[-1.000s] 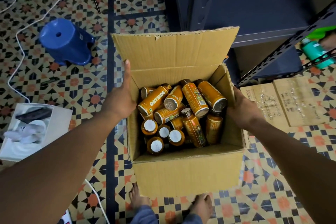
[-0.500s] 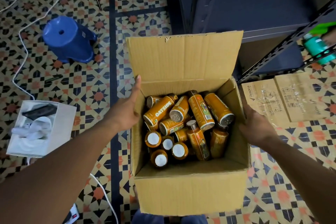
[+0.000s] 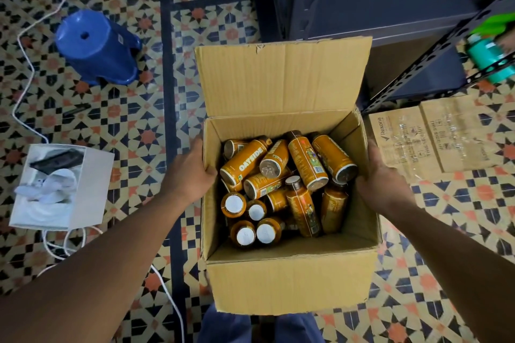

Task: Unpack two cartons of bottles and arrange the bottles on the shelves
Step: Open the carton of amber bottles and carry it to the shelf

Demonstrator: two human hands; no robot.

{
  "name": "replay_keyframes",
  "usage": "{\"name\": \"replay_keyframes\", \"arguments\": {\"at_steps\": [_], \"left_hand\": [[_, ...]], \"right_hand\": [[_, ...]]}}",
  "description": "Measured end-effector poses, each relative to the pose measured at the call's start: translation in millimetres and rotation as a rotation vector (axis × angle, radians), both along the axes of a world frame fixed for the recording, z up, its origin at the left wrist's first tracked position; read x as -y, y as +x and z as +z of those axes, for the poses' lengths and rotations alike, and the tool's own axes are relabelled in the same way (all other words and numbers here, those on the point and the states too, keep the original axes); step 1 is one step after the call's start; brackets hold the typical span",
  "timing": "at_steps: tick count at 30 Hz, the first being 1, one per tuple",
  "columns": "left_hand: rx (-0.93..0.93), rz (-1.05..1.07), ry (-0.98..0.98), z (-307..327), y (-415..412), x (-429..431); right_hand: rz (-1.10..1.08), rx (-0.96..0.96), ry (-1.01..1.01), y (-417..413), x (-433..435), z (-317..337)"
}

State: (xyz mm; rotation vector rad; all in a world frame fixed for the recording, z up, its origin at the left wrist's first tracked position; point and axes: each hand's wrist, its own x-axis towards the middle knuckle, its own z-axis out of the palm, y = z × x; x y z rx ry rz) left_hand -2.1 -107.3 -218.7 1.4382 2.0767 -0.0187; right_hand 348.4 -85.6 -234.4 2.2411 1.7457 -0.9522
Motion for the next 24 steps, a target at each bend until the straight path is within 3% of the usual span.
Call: {"name": "replay_keyframes", "arguments": {"at_steps": [6, 14, 24], "left_hand": [[0.146, 0.094, -0.141, -8, -1, 12], [0.117, 0.119, -0.312, -16, -6, 6], [0.102, 0.139, -0.115, -18, 1, 25]], "right_hand": [[0.040, 0.040, 0.010, 4, 2, -1], [-0.004, 0.000, -0.056, 2, -1, 3], [-0.017, -0.009, 0.028, 3, 8, -2]]}}
